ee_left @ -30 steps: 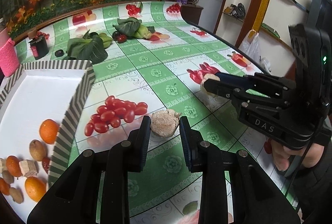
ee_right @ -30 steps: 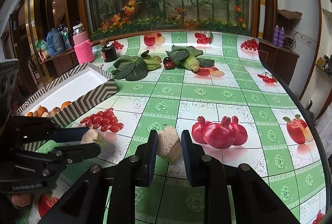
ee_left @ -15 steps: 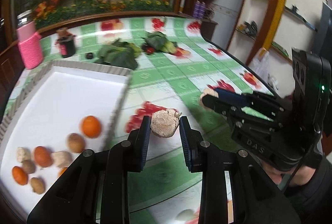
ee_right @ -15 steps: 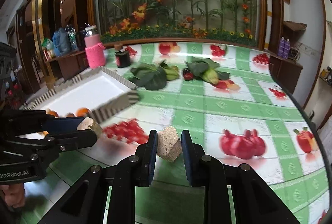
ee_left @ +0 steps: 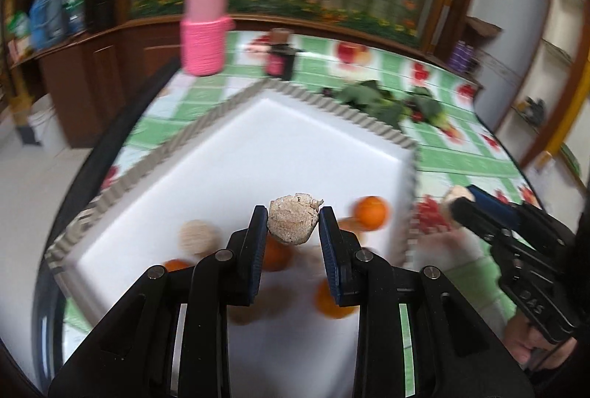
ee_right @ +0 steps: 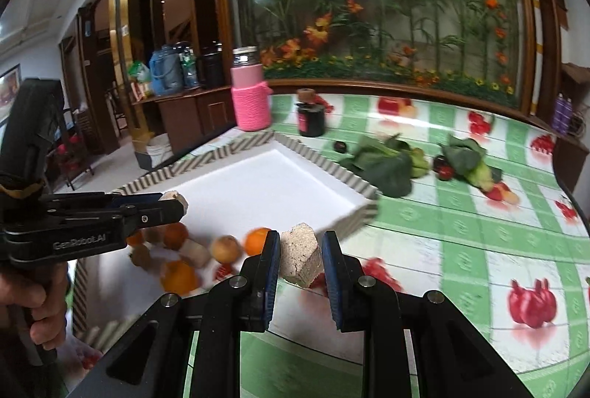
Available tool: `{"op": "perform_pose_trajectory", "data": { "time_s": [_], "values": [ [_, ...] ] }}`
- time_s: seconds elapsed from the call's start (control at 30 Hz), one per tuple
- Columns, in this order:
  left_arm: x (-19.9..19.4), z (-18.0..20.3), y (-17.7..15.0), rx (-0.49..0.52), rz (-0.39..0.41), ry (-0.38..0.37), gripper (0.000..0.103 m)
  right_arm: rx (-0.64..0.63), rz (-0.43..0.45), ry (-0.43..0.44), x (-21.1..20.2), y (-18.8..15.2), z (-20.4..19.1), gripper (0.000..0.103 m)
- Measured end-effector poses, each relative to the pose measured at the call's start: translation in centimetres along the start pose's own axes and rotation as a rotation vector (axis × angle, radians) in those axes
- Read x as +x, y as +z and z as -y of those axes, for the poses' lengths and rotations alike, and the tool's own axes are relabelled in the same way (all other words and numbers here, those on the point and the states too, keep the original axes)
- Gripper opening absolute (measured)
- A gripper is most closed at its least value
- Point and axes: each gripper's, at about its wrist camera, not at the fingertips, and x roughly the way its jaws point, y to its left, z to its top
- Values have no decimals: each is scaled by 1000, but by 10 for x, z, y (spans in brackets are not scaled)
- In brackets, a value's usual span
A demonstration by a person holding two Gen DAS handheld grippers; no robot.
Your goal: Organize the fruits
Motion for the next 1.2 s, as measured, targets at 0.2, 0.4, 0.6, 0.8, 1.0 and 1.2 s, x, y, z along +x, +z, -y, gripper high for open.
{"op": "perform_pose_trajectory", "data": {
  "time_s": [0.2,0.4,0.6,0.8,1.0,1.2],
  "values": [
    [2,-18,-5,-41,-11,63,27,-42,-10,56,15,8,-27,22],
    [4,-18,-6,-34,-12,124,28,-76,-55,111,38,8,-50,23],
    [8,-17,-7,-24,-26,150,28,-119,-99,126,56,4,-70,23],
    [7,-21,-7,-42,-19,178,28,-91,-125,138,62,5,-67,23],
    [6,-25,-6,-64,-7,190,54,-43,-127,174,60,4,-59,27],
    [-4,-23,-6,-55,43,216,67,-88,-119,158,47,-1,-64,30]
  ]
}}
